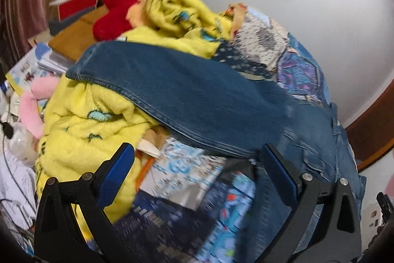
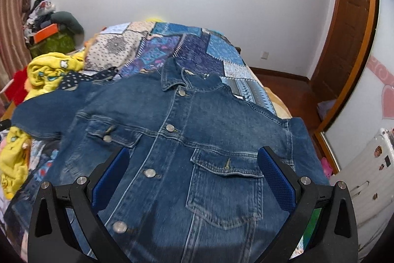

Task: Fold large clothes
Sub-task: 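Grasp the denim jacket sleeve with the left tool and lift it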

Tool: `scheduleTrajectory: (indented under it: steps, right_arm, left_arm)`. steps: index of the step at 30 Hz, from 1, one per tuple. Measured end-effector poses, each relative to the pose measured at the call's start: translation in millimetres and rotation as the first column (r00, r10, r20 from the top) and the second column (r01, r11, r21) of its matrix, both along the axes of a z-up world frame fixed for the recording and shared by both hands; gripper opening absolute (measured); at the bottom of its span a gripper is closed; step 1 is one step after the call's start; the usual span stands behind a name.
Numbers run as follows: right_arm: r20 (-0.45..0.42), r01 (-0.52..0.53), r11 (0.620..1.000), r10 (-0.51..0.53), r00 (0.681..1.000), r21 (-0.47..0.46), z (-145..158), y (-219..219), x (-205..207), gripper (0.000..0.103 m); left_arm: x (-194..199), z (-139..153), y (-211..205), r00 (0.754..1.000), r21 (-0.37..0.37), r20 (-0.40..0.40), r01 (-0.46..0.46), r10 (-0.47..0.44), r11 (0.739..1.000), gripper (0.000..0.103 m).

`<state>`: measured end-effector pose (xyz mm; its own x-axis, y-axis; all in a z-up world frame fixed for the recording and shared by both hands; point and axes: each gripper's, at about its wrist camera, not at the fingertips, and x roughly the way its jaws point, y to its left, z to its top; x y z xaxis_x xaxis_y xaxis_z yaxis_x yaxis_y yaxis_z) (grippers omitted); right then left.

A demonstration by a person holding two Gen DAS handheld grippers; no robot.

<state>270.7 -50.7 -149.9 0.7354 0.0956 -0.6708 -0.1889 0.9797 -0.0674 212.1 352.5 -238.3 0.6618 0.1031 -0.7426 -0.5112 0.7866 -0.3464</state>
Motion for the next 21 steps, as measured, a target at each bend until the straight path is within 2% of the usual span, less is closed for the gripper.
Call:
scheduleTrajectory:
  steps: [4, 8, 10, 12, 17, 19, 21]
  right_arm:
    - [-0.039, 0.026, 1.0, -0.025, 0.999, 0.015, -12, -3, 17, 0.103]
    - [-0.094, 0.033, 0.999, -0.031, 0.995, 0.026, -22, 0, 31, 0.103]
    - [-0.122, 0.029, 0.999, -0.025, 0.992, 0.034, -26, 0, 36, 0.103]
    - [-0.146, 0.022, 0.999, -0.015, 0.989, 0.042, -30, 2, 40, 0.103]
    - [-0.166, 0.012, 0.999, -0.005, 0.986, 0.037, -32, 6, 42, 0.103]
    - [-0.164, 0.006, 0.999, 0.0, 0.986, 0.034, -31, 7, 41, 0.103]
    - [-0.162, 0.001, 0.999, 0.004, 0.987, 0.032, -30, 8, 42, 0.103]
  left_arm:
    - [17, -24, 31, 1.0, -0.119, 0.003, 0.026, -0.026, 0.993, 0.103]
    - [31, -50, 62, 1.0, -0.255, 0.016, 0.009, -0.005, 0.967, 0.102]
    - [35, -63, 72, 0.999, -0.33, 0.031, 0.006, 0.005, 0.944, 0.096]
    - [40, -73, 80, 0.999, -0.384, 0.037, -0.001, 0.017, 0.923, 0.085]
    - [54, -82, 89, 0.999, -0.386, 0.025, -0.027, 0.039, 0.922, 0.063]
    - [59, -80, 91, 0.999, -0.349, 0.003, -0.049, 0.054, 0.936, 0.053]
    - [64, -78, 90, 0.995, -0.271, -0.072, -0.089, 0.072, 0.958, 0.037]
